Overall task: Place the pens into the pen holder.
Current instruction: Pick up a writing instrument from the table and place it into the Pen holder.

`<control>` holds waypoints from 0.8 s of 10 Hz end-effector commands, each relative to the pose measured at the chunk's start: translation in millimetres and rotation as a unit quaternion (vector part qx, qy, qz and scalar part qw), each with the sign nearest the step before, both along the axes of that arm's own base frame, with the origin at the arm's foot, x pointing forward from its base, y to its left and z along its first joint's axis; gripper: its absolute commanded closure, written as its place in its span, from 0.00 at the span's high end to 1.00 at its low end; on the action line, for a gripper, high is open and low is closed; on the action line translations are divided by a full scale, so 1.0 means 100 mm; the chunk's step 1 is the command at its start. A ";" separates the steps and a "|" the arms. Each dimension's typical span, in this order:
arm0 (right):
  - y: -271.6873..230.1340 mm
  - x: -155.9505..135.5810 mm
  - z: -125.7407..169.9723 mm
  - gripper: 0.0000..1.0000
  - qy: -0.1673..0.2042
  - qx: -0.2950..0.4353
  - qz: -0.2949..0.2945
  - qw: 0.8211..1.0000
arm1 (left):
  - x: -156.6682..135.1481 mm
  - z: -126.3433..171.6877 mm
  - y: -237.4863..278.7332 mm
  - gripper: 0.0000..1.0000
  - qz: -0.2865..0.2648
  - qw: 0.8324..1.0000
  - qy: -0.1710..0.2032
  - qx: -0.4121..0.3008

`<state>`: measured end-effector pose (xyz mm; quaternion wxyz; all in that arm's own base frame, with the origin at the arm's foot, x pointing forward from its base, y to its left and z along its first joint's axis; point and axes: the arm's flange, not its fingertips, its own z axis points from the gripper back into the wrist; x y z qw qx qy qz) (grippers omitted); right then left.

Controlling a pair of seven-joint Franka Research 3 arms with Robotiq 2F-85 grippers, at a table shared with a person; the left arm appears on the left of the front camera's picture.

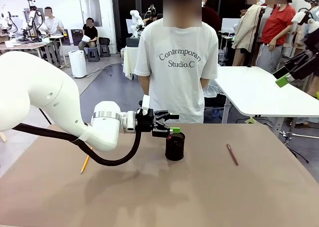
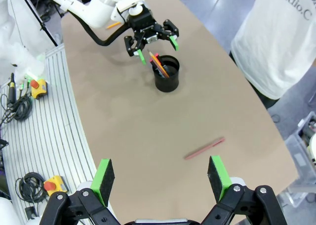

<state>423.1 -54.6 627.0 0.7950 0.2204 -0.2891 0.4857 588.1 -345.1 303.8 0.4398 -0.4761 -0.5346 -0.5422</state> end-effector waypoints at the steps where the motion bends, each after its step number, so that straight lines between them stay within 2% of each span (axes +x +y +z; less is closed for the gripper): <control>1: 0.01 0.00 0.03 1.00 -0.001 0.000 0.001 1.000 | 0.00 0.02 0.00 1.00 0.000 1.000 -0.002 -0.001; 3: 0.01 0.00 0.03 1.00 -0.001 0.000 0.001 1.000 | 0.00 0.00 0.00 1.00 0.000 1.000 0.000 0.000; 4: 0.01 0.00 0.03 1.00 -0.001 0.000 0.001 1.000 | -0.09 0.15 0.17 1.00 0.010 0.999 -0.006 0.053; 7: 0.01 0.00 0.03 1.00 -0.001 0.000 0.001 1.000 | -0.38 0.74 0.42 1.00 0.030 0.992 -0.022 0.118; 8: 0.01 0.00 0.03 1.00 -0.001 0.000 0.001 1.000 | -0.46 0.89 0.46 1.00 0.032 0.988 -0.014 0.150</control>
